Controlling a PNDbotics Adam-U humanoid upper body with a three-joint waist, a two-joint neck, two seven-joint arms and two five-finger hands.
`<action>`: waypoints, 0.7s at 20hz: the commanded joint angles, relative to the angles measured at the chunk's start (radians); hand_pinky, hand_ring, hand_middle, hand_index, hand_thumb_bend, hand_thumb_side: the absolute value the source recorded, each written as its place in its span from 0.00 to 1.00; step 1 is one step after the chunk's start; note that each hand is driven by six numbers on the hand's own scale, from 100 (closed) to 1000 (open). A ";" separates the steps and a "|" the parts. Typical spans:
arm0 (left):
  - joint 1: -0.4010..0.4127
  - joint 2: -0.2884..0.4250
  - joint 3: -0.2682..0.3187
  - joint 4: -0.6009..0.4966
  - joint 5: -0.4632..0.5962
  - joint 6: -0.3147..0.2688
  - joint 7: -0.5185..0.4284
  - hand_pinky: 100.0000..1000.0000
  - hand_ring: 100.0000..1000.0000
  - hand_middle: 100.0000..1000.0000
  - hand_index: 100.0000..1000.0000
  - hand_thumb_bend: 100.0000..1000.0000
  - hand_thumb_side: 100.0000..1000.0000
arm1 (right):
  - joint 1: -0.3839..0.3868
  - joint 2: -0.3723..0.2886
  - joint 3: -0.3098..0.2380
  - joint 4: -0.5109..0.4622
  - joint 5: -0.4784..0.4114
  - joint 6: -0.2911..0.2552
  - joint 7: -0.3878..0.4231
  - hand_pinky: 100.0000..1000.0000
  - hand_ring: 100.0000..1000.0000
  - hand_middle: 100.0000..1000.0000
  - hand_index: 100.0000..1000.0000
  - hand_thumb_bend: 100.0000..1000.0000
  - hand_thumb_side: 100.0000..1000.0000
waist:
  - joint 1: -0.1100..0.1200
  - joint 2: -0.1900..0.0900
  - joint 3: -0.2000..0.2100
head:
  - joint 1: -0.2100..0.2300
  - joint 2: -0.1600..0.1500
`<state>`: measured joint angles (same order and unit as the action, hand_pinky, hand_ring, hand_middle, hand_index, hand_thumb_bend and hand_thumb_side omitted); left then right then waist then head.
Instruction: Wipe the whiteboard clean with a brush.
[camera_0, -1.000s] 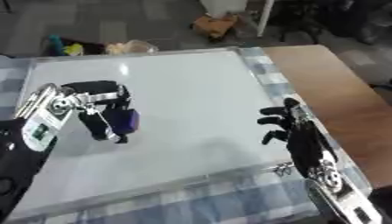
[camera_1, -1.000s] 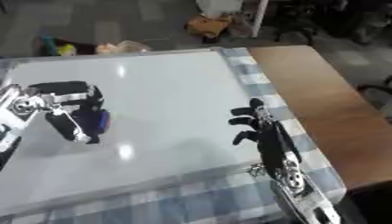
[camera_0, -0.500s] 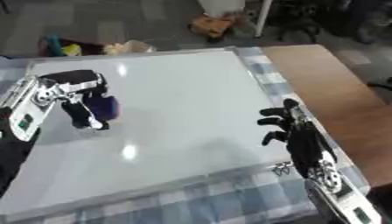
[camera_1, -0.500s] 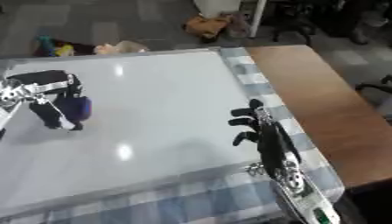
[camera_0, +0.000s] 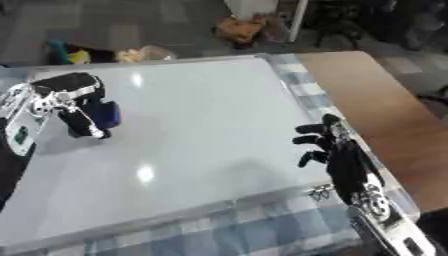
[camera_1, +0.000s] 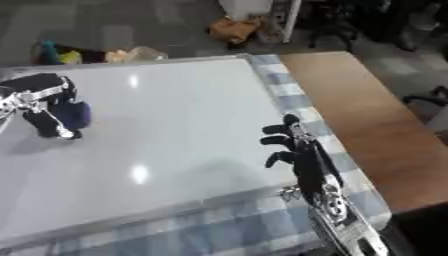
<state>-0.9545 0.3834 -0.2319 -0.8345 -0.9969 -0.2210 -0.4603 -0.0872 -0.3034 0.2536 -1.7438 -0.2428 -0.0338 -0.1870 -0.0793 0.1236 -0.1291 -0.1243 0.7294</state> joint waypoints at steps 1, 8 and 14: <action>-0.030 -0.008 0.034 0.021 -0.060 -0.014 0.034 0.41 0.41 0.35 0.00 0.50 0.00 | -0.004 -0.009 -0.003 -0.010 0.005 -0.002 0.004 0.31 0.65 0.66 0.62 0.00 1.00 | 0.001 -0.011 -0.002 | 0.003 0.001; -0.029 -0.039 0.045 0.067 -0.116 -0.034 0.075 0.43 0.43 0.36 0.00 0.56 0.00 | -0.003 -0.006 -0.001 -0.011 0.004 -0.001 0.005 0.31 0.65 0.66 0.62 0.00 1.00 | -0.003 -0.009 -0.007 | 0.003 0.003; -0.023 -0.051 0.048 0.092 -0.150 -0.040 0.087 0.49 0.49 0.42 0.00 0.57 0.00 | -0.002 -0.005 0.000 -0.011 0.004 0.000 0.007 0.31 0.65 0.66 0.62 0.00 1.00 | -0.005 -0.008 -0.008 | 0.003 0.005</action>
<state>-0.9685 0.3328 -0.1863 -0.7521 -1.1308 -0.2608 -0.3762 -0.0864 -0.3025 0.2560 -1.7437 -0.2428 -0.0329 -0.1828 -0.0846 0.1236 -0.1350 -0.1239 0.7296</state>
